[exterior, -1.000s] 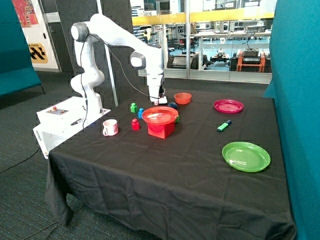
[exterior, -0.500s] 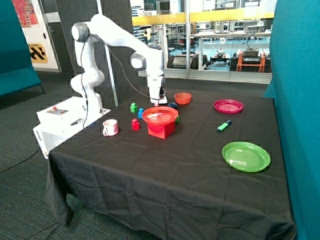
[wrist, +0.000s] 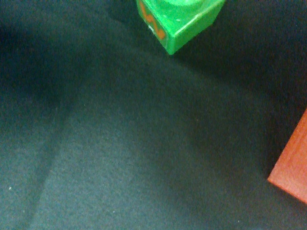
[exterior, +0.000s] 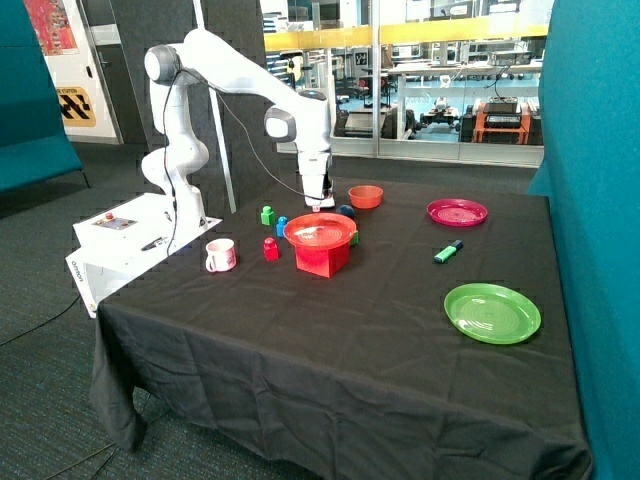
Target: Put the ball in the red pot
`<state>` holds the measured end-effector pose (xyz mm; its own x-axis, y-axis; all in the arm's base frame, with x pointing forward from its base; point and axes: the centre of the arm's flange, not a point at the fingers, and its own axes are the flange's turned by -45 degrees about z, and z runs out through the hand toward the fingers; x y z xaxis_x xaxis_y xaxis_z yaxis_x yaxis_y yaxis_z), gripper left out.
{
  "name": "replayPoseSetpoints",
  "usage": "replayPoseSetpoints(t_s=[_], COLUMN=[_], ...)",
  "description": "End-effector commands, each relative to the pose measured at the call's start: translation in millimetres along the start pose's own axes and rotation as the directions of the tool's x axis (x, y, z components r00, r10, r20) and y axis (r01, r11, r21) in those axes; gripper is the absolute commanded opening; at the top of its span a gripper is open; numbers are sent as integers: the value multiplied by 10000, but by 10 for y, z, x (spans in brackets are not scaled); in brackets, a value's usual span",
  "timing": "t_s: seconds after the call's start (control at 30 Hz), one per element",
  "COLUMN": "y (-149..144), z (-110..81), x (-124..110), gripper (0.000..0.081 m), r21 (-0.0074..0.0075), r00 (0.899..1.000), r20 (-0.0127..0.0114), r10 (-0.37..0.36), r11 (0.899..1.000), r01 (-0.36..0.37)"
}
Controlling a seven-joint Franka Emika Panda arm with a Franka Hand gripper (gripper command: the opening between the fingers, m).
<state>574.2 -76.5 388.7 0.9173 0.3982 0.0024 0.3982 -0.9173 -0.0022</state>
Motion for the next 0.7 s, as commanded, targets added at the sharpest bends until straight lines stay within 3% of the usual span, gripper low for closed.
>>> replayPoseSetpoints(t_s=[0.0,0.67], y=[14,-1], z=[27,91], x=[60,120], gripper=[260,252], r21=[-22,-22], r00=[10000,9999], r20=[24,24], r10=[89,123], r11=[10000,9999], r01=[-89,-123])
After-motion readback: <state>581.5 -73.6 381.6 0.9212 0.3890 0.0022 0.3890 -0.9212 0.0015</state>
